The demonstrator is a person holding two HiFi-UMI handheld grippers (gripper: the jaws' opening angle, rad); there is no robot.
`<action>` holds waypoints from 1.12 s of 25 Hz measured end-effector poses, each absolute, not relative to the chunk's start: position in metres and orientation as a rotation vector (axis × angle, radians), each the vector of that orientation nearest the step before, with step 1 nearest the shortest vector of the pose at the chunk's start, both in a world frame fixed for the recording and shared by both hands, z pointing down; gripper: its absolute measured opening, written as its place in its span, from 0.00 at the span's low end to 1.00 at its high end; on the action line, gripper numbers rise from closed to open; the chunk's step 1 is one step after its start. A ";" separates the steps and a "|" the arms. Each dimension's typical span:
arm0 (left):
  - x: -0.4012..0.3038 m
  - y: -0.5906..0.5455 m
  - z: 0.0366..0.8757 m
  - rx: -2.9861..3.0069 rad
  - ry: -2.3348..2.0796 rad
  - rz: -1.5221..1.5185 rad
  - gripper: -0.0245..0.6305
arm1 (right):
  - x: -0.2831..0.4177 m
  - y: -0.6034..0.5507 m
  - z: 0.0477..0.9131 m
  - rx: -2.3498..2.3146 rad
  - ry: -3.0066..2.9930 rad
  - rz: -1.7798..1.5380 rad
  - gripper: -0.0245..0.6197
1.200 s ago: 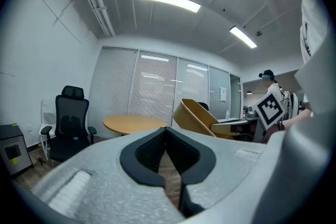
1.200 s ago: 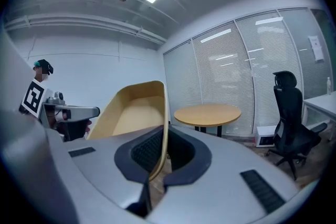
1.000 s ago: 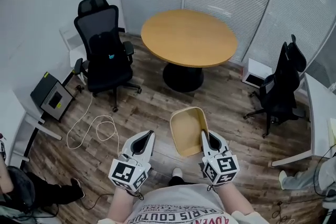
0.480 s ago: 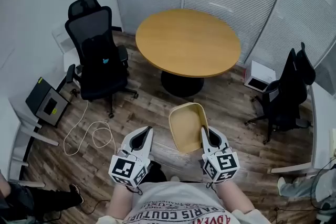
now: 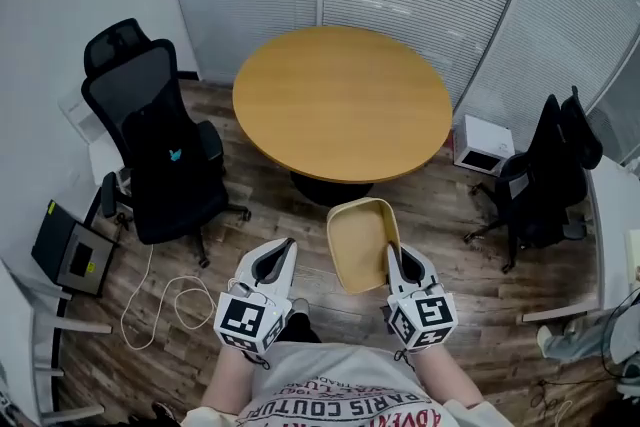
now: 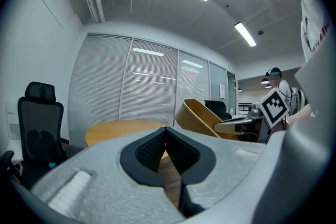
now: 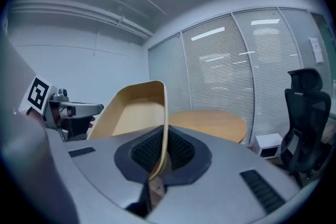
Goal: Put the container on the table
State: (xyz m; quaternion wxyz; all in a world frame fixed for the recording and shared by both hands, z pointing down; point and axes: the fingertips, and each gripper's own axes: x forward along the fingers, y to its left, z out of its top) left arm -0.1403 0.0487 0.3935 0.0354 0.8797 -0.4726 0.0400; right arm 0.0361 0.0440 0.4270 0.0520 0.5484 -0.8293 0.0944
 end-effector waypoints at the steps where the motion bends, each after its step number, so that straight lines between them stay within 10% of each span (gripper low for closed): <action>1: -0.149 0.031 0.393 2.714 -1.427 0.134 0.05 | 0.028 0.029 0.426 1.690 -2.505 0.298 0.06; 28: -0.170 -0.289 0.423 2.735 -1.294 0.269 0.05 | 0.005 -0.290 0.458 1.736 -2.442 0.400 0.06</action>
